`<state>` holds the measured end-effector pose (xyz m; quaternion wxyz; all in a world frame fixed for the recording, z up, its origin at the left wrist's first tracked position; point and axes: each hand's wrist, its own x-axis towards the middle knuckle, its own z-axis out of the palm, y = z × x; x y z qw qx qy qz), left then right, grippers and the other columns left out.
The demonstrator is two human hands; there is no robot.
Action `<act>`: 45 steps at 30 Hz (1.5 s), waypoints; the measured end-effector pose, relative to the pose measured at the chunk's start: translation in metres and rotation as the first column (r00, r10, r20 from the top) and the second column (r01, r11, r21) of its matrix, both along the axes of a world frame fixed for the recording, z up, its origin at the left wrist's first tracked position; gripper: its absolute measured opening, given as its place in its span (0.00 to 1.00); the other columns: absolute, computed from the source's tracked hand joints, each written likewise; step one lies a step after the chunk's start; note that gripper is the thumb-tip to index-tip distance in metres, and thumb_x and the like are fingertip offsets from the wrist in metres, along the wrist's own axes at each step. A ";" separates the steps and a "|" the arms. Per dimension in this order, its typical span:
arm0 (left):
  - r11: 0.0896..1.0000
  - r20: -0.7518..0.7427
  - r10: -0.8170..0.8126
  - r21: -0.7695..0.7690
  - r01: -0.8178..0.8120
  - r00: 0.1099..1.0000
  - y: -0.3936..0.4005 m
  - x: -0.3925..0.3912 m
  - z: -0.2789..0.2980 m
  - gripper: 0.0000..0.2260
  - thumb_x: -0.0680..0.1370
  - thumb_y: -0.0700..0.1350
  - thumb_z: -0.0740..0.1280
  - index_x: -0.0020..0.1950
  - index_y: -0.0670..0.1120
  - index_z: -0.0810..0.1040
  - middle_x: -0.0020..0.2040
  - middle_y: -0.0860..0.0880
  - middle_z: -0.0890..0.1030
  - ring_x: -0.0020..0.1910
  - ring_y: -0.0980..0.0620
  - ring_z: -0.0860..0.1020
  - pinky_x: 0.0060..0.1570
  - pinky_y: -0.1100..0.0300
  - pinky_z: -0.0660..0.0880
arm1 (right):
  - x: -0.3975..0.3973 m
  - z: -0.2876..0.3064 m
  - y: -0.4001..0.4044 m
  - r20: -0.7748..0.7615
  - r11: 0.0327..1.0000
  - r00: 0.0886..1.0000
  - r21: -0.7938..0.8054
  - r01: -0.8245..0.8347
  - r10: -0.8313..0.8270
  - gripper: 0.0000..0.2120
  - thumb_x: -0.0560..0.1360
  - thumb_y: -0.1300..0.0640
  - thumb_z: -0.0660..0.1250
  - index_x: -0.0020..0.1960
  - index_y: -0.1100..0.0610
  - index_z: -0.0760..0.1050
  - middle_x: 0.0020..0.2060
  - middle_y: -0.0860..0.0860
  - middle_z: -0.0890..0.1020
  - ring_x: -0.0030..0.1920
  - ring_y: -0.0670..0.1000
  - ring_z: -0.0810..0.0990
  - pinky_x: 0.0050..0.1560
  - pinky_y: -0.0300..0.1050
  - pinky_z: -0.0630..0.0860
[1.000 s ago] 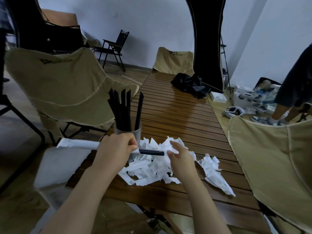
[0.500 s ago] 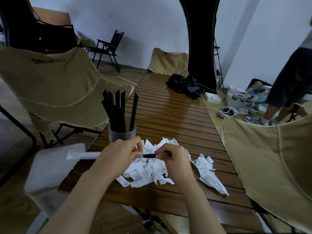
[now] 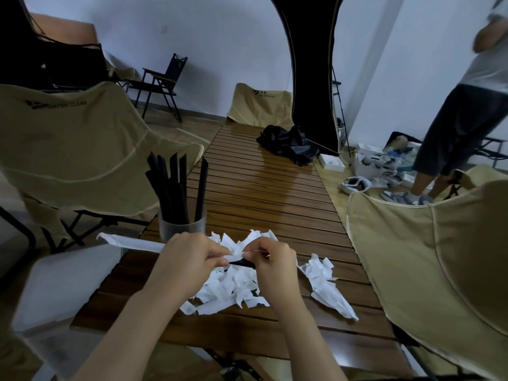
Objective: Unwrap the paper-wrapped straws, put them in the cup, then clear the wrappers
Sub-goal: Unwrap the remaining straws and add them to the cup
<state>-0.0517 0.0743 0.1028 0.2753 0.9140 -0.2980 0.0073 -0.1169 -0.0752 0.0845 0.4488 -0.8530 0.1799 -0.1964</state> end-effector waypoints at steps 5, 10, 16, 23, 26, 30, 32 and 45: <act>1.000 0.060 -0.009 0.018 0.008 0.998 -0.009 -0.001 0.002 0.12 0.76 0.52 0.69 0.58 0.57 0.81 0.59 0.53 0.81 0.58 0.56 0.78 0.56 0.66 0.70 | 0.002 -0.001 0.004 -0.003 0.983 0.996 0.161 0.086 -0.087 0.11 0.75 0.66 0.66 0.37 0.55 0.79 0.35 0.49 0.82 0.37 0.45 0.81 0.34 0.32 0.71; 0.996 0.033 -0.084 0.047 0.082 0.996 -0.012 0.001 0.005 0.09 0.76 0.47 0.70 0.54 0.58 0.83 0.52 0.56 0.83 0.54 0.56 0.78 0.57 0.61 0.71 | 0.003 -0.004 -0.002 -0.033 0.930 0.973 0.287 0.229 -0.229 0.09 0.77 0.64 0.64 0.39 0.55 0.77 0.35 0.51 0.79 0.35 0.51 0.79 0.33 0.40 0.73; 0.999 0.085 0.007 0.046 -0.011 0.996 -0.005 -0.001 0.001 0.08 0.73 0.51 0.72 0.51 0.62 0.82 0.49 0.60 0.83 0.45 0.60 0.76 0.47 0.67 0.71 | 0.001 -0.011 -0.018 -0.045 0.883 0.935 0.315 0.347 -0.352 0.07 0.77 0.63 0.64 0.43 0.54 0.77 0.40 0.55 0.82 0.33 0.47 0.82 0.35 0.42 0.79; 0.998 0.123 0.043 0.050 -0.049 0.991 -0.002 0.001 -0.005 0.06 0.73 0.52 0.72 0.48 0.62 0.81 0.44 0.61 0.82 0.45 0.58 0.77 0.47 0.62 0.74 | -0.002 -0.008 -0.017 -0.157 0.988 0.975 -0.021 0.153 -0.155 0.17 0.80 0.61 0.60 0.69 0.55 0.71 0.64 0.51 0.76 0.59 0.48 0.77 0.52 0.34 0.72; 0.998 0.142 0.049 0.041 -0.055 0.989 -0.002 0.003 -0.005 0.07 0.73 0.52 0.71 0.50 0.62 0.81 0.45 0.61 0.82 0.46 0.57 0.78 0.48 0.60 0.75 | -0.001 -0.005 -0.013 -0.123 0.977 0.987 -0.201 0.075 -0.101 0.16 0.80 0.62 0.59 0.64 0.51 0.76 0.62 0.49 0.77 0.57 0.47 0.78 0.49 0.32 0.74; 0.999 0.145 0.025 0.036 -0.031 0.989 -0.006 0.002 -0.006 0.08 0.75 0.53 0.69 0.53 0.62 0.81 0.49 0.60 0.83 0.50 0.56 0.78 0.48 0.60 0.76 | 0.000 -0.002 -0.003 -0.086 0.906 0.992 -0.406 -0.121 0.094 0.12 0.78 0.59 0.60 0.55 0.49 0.79 0.50 0.46 0.82 0.46 0.47 0.79 0.49 0.43 0.78; 0.999 0.137 0.012 0.044 -0.018 0.991 -0.008 0.002 -0.007 0.08 0.75 0.53 0.69 0.54 0.61 0.81 0.48 0.59 0.83 0.50 0.55 0.79 0.49 0.59 0.76 | -0.001 0.001 0.004 -0.109 0.886 0.972 -0.399 -0.236 0.210 0.10 0.79 0.57 0.62 0.56 0.50 0.79 0.49 0.46 0.82 0.48 0.45 0.79 0.51 0.40 0.78; 0.998 0.123 -0.019 0.062 0.012 0.992 0.009 0.009 0.000 0.05 0.75 0.53 0.69 0.50 0.62 0.78 0.38 0.61 0.79 0.38 0.60 0.75 0.37 0.67 0.72 | -0.006 0.001 -0.012 -0.023 0.893 0.983 -0.414 -0.175 0.182 0.08 0.76 0.60 0.66 0.51 0.51 0.80 0.45 0.46 0.81 0.44 0.45 0.78 0.47 0.41 0.78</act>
